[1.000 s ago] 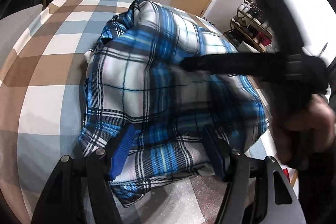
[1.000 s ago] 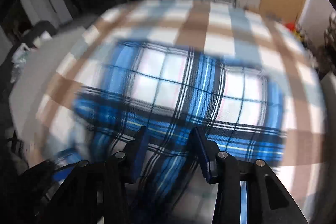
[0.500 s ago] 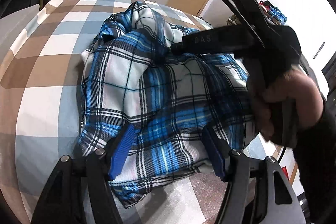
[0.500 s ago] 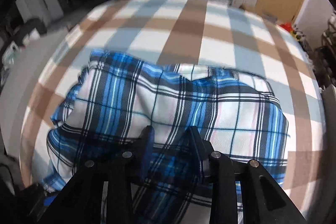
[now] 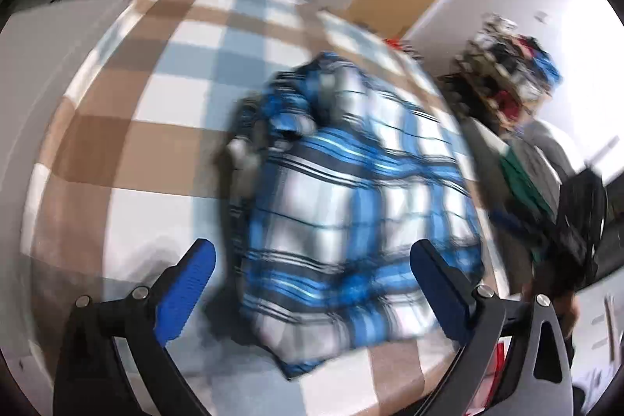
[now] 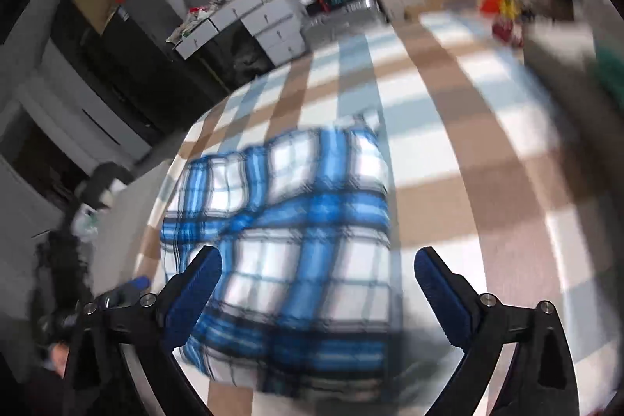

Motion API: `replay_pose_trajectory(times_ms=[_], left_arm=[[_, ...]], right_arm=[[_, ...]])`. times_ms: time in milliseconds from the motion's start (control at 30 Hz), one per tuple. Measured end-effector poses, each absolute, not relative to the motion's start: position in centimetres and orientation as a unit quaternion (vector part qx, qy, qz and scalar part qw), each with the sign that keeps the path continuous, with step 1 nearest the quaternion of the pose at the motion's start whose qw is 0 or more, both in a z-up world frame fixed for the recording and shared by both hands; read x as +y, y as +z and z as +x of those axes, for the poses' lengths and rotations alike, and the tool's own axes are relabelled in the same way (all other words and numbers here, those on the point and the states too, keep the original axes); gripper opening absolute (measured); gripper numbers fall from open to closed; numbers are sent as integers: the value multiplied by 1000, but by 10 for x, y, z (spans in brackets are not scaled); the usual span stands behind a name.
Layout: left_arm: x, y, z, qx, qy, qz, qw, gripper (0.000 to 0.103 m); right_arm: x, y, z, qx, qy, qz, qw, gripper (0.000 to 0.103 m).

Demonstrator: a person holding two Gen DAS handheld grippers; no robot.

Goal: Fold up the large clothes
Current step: 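Lift the plaid shirt bundle off the bed with both tools, then carry the shirt bundle with both tools toward the clothes stack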

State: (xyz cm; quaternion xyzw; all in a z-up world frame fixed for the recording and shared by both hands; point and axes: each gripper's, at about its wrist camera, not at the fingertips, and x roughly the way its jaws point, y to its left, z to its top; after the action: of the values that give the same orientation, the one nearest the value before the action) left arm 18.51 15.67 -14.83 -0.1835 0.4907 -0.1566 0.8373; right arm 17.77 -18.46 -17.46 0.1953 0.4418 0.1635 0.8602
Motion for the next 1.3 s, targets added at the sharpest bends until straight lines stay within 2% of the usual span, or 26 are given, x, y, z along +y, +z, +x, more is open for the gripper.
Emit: replay_pose_trajectory(times_ms=[100,267,600,633,667,700,733,767,800,833,867,900,1000,1300], left_arm=[[154,-165,204,539,-185,-174,803,98],[155,-188,227,600,-225,-234,731,98],[133,-185,264,632,-276,-231,686,101],[128,-184,264,630,-280,-225,689,99],[125,-184,265,628,-282,-216,692,90],[124,-183,264,629,-280,-207,696,63],[125,-184,264,632,-280,-202,694,43],[132,-184,262,629,-282,-209,694,39],[136,-182,261,623,-284,-217,696,30],[139,-179,259,616,-286,-226,698,24],[140,-175,256,611,-289,-225,702,22],[139,-170,253,605,-290,-219,709,20],[127,-154,245,594,-298,-190,723,18],[105,-91,239,527,-361,-228,735,17]], right_arm=[[-195,-198,191,481,215,252,812,100],[-192,-220,212,527,244,265,770,102],[-167,-230,259,581,304,301,693,103],[-164,-229,257,582,307,291,695,103],[-160,-228,257,581,307,280,700,103],[-155,-226,256,579,305,264,709,97],[-150,-223,253,576,297,237,723,86],[-148,-223,250,575,283,214,737,60],[-151,-223,247,568,273,210,748,49],[-156,-226,244,559,277,233,746,43],[-162,-225,241,548,281,255,746,33],[-165,-222,237,536,286,261,750,29],[-158,-198,213,493,293,221,789,24],[-185,-111,173,398,286,195,850,21]])
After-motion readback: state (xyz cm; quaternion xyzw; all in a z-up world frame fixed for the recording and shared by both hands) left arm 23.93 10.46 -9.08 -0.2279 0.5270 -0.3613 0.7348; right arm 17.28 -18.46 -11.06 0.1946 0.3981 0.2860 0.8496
